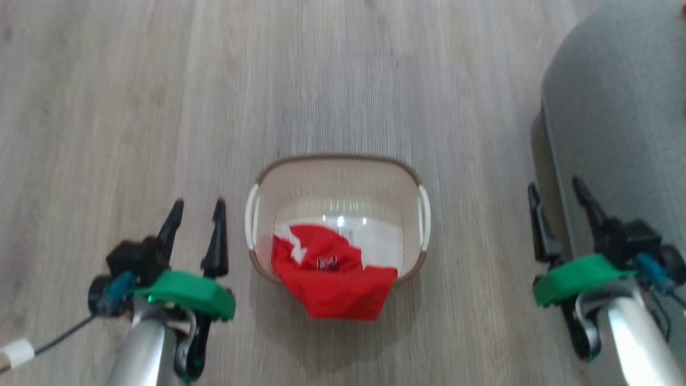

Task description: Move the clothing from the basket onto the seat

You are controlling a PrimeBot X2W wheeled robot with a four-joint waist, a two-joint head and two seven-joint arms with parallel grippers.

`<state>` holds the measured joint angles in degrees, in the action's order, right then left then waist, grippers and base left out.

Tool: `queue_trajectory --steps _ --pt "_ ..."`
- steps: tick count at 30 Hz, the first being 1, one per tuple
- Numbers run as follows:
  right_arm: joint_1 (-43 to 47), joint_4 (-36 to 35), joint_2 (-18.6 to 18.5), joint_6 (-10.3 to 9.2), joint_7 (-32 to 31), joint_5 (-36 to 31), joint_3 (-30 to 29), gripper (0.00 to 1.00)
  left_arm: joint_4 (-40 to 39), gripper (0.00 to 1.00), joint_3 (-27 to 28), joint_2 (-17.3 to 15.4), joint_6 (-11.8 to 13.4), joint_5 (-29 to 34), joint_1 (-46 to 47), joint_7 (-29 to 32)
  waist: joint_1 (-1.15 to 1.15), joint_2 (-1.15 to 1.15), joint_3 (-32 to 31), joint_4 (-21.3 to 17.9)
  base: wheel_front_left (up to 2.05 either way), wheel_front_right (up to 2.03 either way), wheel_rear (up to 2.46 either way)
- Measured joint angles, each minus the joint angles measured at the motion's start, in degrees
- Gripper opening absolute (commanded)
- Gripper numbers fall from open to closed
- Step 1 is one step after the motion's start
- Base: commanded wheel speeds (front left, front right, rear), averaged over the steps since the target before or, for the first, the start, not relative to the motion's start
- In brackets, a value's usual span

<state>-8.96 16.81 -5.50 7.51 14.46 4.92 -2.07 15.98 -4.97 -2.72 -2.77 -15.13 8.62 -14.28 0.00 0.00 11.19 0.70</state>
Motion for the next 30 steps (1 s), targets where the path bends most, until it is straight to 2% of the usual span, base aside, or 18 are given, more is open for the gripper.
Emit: queue_trajectory --steps 4,9,16,24,30 --pt "-4.09 -2.34 0.21 0.00 0.00 -0.47 -1.35 1.00 -0.45 1.00 -1.97 0.14 -0.16 0.63 4.63 0.00 0.01 0.00 5.86 -0.16 0.00 0.00 0.00" --pt "-10.40 -5.47 1.23 0.00 0.00 -0.47 -2.67 1.00 -0.71 1.00 -5.15 0.38 -1.65 2.53 13.91 0.00 0.02 0.00 14.78 -0.32 0.00 0.00 0.00" --pt "-18.26 -7.53 1.63 0.00 0.01 -0.21 -0.74 1.00 3.43 1.00 -9.64 0.29 -2.75 5.65 26.79 2.55 0.03 0.00 28.14 -1.06 0.00 0.00 0.00" --pt "-21.57 -7.49 1.67 0.00 0.01 2.93 2.32 1.00 12.17 1.00 -17.67 0.36 -3.61 9.54 40.05 18.51 0.02 -0.01 38.96 -3.48 0.00 0.00 0.00" --pt "-24.11 -7.93 1.71 0.00 0.15 6.69 4.60 1.00 22.05 1.00 -19.23 0.42 -3.23 8.83 48.77 28.70 0.00 0.00 42.67 -7.51 0.00 0.00 0.00"
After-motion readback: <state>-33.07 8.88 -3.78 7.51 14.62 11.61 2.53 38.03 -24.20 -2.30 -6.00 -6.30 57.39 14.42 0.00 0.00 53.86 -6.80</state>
